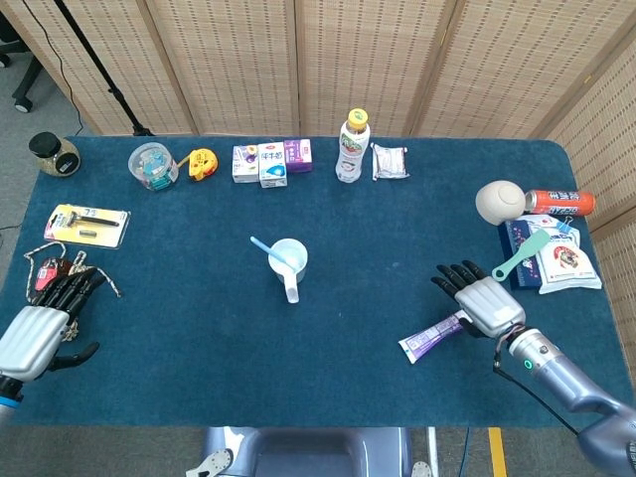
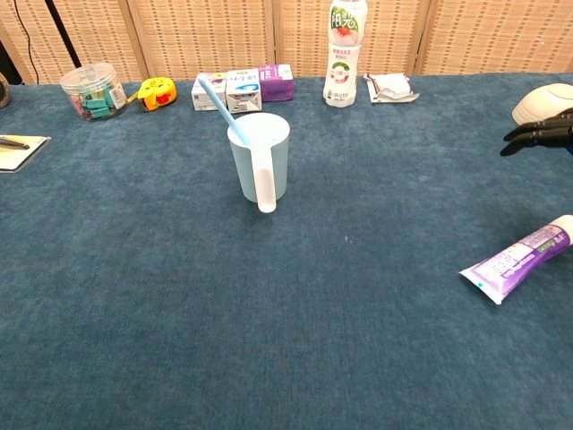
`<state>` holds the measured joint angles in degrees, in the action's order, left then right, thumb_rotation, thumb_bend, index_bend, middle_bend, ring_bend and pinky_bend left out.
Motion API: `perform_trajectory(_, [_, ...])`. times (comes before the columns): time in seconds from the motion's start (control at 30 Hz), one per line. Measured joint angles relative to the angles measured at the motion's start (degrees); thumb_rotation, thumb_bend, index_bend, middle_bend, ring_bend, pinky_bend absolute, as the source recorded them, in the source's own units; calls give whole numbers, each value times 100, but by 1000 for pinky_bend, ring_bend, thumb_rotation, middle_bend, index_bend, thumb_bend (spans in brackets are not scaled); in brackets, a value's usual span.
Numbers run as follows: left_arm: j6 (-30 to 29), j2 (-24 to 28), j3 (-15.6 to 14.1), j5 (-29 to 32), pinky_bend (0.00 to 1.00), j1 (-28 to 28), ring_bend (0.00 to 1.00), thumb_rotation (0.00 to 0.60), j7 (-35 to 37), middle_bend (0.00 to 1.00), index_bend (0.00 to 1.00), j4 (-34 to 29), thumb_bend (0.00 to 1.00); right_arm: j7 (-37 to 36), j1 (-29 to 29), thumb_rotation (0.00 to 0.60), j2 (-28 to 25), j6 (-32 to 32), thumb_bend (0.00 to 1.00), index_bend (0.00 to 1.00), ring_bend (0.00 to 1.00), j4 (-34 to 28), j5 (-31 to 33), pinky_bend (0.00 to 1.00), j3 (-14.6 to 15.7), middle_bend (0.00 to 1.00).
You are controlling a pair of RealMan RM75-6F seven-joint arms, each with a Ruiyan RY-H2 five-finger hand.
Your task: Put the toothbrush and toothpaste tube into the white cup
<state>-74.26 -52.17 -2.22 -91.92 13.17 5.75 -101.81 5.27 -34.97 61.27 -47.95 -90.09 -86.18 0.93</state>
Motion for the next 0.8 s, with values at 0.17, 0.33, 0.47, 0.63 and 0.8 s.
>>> perform_trajectory(0.17, [-14, 2, -10, -13, 0, -7, 0, 600, 5, 0, 0, 10, 245, 64, 48, 600, -16, 56, 411, 24, 0, -29, -93, 0, 185, 0])
perform_trajectory(0.33, [-75, 14, -28, -59, 0, -34, 0, 600, 45, 0, 0, 23, 244, 235, 62, 600, 91, 122, 339, 44, 0, 20, -108, 0, 245, 0])
perform_trajectory(0.47, [-85, 16, -39, -74, 0, -42, 0, 600, 56, 0, 0, 33, 244, 189, 41, 600, 290, 160, 340, 54, 0, 178, -162, 0, 267, 0])
perform_trajectory(0.63, [-89, 14, -40, -70, 0, -44, 0, 600, 62, 0, 0, 42, 244, 43, 5, 600, 553, 161, 340, 101, 0, 429, -272, 0, 283, 0])
perform_trajectory(0.8, [-62, 15, -35, -41, 0, -32, 0, 600, 60, 0, 0, 42, 244, -169, 12, 600, 849, 20, 339, 177, 0, 784, -450, 59, 314, 39])
